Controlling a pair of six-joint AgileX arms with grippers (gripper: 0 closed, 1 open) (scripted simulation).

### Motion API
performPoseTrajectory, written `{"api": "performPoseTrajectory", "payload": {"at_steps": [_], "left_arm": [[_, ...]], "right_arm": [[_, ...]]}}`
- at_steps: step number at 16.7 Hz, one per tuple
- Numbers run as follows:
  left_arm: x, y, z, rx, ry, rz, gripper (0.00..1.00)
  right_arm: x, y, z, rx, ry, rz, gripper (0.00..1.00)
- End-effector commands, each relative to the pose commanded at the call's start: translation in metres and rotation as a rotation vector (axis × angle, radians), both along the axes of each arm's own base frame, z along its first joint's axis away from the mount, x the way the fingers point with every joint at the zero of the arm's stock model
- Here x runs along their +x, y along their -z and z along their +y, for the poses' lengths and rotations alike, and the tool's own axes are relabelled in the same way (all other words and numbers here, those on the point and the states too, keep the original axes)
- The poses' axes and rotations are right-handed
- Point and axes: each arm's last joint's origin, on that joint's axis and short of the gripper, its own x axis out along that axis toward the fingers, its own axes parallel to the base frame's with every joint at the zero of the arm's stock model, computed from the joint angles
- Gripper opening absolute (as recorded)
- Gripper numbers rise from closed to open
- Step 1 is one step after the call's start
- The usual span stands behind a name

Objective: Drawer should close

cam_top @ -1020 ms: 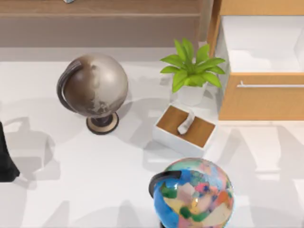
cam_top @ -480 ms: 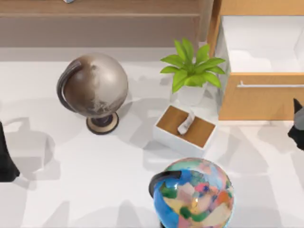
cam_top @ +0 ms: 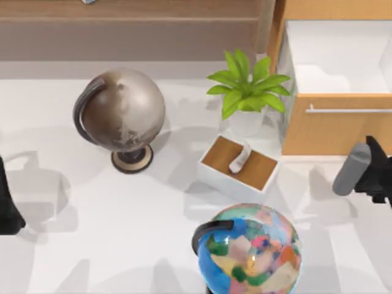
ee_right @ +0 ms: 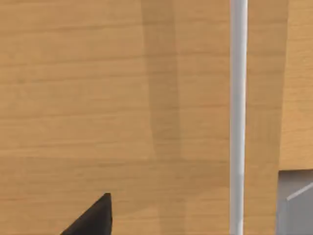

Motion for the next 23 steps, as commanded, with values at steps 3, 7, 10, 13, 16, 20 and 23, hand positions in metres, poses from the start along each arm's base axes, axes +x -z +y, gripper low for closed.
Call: {"api": "performPoseTrajectory", "payload": {"at_steps": [3,7,10,13,16,20,23], "left_arm": [[0.0,0.0,0.0,0.0,0.0,0.0,1.0],[0.0,0.0,0.0,0.0,0.0,0.0,1.0],[0.0,0.0,0.0,0.0,0.0,0.0,1.0],[0.0,0.0,0.0,0.0,0.0,0.0,1.0],[0.0,0.0,0.0,0.0,0.0,0.0,1.0],[0.0,0.0,0.0,0.0,0.0,0.0,1.0],[0.0,0.0,0.0,0.0,0.0,0.0,1.0]], "right_arm": [[0.0,0.004,0.005,-0.069,0.029,-0.017,1.0],[0.0,0.004,0.006,-0.072,0.031,-0.017,1.0],[0.003,0.005,0.005,-0.072,0.031,-0.016,1.0],[0.016,0.005,0.006,-0.072,0.03,-0.018,1.0],[0.025,0.004,0.005,-0.072,0.031,-0.018,1.0],[0.025,0.004,0.005,-0.072,0.031,-0.018,0.92],[0.025,0.004,0.005,-0.072,0.031,-0.018,0.7]]}}
